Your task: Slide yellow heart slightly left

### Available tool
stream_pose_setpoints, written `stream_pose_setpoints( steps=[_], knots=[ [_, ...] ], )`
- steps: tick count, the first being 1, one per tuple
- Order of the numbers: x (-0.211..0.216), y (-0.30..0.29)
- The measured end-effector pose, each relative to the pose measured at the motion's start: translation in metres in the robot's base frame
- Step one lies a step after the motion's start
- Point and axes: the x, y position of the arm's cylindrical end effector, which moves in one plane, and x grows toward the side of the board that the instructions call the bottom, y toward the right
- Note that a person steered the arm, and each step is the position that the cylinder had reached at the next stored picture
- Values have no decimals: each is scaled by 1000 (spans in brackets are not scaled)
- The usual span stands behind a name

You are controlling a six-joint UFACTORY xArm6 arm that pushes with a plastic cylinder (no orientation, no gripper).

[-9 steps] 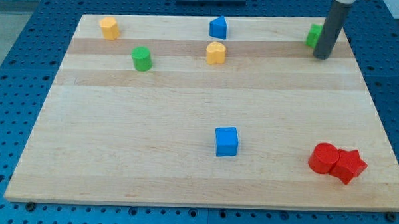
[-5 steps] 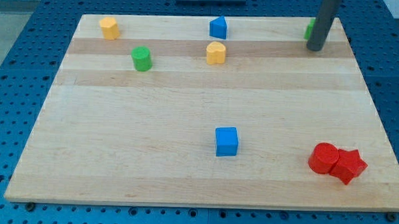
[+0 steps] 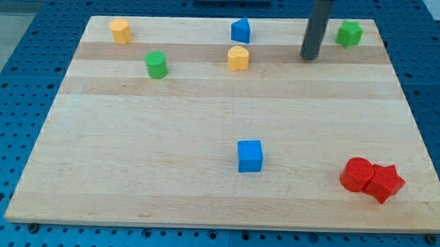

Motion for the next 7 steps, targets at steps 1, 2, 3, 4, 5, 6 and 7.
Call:
stream_pose_setpoints(
  steps=[1,2,3,4,5,6,7],
  knots=[
    [0,-36],
    [0,-71],
    [0,-105],
    [0,-140],
    [0,-177],
    [9,-214],
    [17,-247]
  ],
)
